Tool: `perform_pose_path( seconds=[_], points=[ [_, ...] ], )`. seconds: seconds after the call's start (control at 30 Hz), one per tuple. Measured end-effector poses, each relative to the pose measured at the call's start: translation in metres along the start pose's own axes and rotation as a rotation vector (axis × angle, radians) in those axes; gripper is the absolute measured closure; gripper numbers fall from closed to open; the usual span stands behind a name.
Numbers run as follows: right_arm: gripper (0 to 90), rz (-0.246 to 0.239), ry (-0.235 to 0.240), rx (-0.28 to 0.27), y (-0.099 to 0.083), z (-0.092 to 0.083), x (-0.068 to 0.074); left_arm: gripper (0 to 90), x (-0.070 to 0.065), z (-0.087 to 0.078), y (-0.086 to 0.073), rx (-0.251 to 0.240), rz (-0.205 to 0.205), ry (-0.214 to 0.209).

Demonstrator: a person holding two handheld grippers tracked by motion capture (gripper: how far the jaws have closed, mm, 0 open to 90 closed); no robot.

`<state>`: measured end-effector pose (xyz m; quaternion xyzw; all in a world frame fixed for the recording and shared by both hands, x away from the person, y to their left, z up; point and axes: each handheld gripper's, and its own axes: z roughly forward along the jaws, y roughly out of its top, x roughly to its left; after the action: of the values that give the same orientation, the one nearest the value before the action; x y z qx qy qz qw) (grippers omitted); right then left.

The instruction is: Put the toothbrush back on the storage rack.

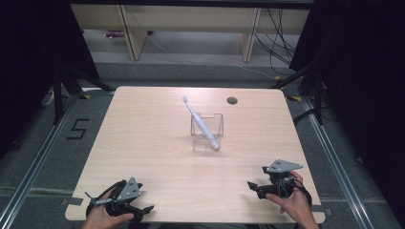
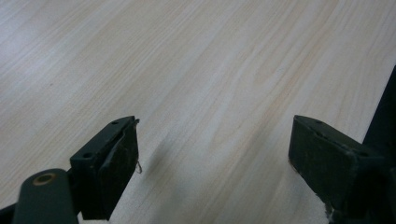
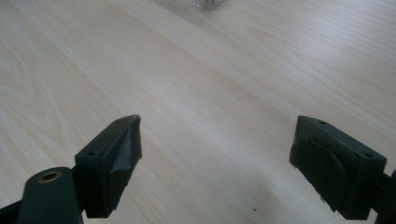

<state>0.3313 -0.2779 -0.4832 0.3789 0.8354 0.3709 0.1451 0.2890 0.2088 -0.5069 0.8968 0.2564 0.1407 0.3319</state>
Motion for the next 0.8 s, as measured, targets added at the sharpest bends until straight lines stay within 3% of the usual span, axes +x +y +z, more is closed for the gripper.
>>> perform_pose_path(
  seconds=[0.17,0.23,0.37,0.4,0.47,0.5,0.57,0.67,0.73,0.8],
  points=[
    [17.0,0.014,-0.004,0.019,-0.006,-0.002,0.002,15.6,0.000,0.000,0.000,-0.001,0.000,0.000],
    [17.0,-0.011,-0.004,0.012,-0.008,-0.003,0.000,15.6,0.000,0.000,0.000,-0.002,0.000,0.001],
    [17.1,0.033,-0.005,0.025,-0.013,-0.008,0.002,15.6,0.000,-0.001,0.000,-0.005,0.000,0.001],
    [17.1,0.011,-0.013,0.015,-0.015,-0.008,0.001,15.6,0.000,-0.001,0.000,-0.005,0.001,0.002],
    [17.1,0.016,-0.009,0.028,-0.015,-0.009,0.002,15.6,-0.001,-0.001,0.000,-0.006,-0.009,0.002],
    [17.2,-0.015,-0.017,0.017,-0.016,-0.009,0.000,15.6,-0.001,-0.001,0.000,-0.006,-0.011,0.002],
    [17.2,-0.004,-0.023,0.030,-0.016,-0.010,0.002,15.6,-0.001,-0.001,0.000,-0.007,-0.013,0.001],
    [17.2,-0.036,-0.016,0.028,-0.017,-0.008,0.002,15.6,-0.001,0.000,0.000,-0.014,-0.008,-0.001],
    [17.4,-0.008,-0.004,0.054,-0.017,-0.009,0.005,15.6,-0.001,0.000,0.000,-0.015,-0.008,0.001],
    [17.3,-0.048,-0.023,0.041,-0.017,-0.009,0.003,15.6,-0.001,0.000,0.000,-0.015,-0.009,0.001]
  ],
)
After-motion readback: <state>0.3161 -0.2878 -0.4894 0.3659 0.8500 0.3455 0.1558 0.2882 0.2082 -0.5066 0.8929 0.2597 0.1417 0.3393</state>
